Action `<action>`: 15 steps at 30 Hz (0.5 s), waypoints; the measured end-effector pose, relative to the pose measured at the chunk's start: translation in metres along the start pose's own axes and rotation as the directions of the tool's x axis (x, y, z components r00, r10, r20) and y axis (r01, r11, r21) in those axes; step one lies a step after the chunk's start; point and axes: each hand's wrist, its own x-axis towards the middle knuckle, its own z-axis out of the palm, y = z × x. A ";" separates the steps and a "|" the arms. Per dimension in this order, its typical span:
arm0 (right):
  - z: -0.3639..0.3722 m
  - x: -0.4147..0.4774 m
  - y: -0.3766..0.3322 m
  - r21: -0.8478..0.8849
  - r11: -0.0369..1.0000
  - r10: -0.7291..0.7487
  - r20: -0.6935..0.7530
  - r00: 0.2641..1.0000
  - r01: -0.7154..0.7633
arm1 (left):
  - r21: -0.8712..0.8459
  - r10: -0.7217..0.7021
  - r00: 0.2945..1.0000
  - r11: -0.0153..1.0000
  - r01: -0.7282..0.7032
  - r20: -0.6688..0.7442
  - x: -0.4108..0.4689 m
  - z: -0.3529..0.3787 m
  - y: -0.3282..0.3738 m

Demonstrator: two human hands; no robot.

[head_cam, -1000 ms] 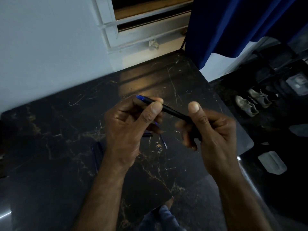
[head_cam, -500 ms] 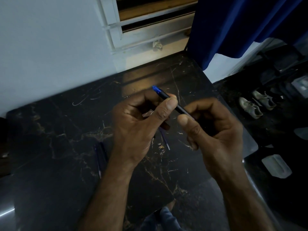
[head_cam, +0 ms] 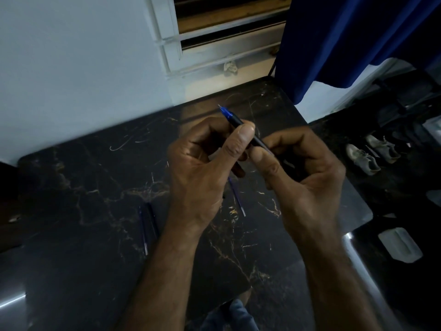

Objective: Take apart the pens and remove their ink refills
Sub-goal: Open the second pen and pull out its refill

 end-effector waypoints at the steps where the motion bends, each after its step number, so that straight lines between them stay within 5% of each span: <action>1: 0.001 0.001 0.001 0.011 1.000 -0.013 0.002 1.000 0.013 | -0.006 -0.002 1.000 1.000 0.002 -0.003 0.001 -0.001 0.000; 8: -0.001 0.000 0.002 0.016 0.998 0.059 0.047 0.997 -0.060 | -0.014 0.010 0.999 1.000 -0.009 0.047 0.001 -0.004 0.002; 15: -0.005 0.003 -0.001 -0.007 1.000 -0.014 0.064 0.998 0.015 | -0.041 0.007 1.000 0.999 -0.006 0.028 -0.002 -0.003 0.002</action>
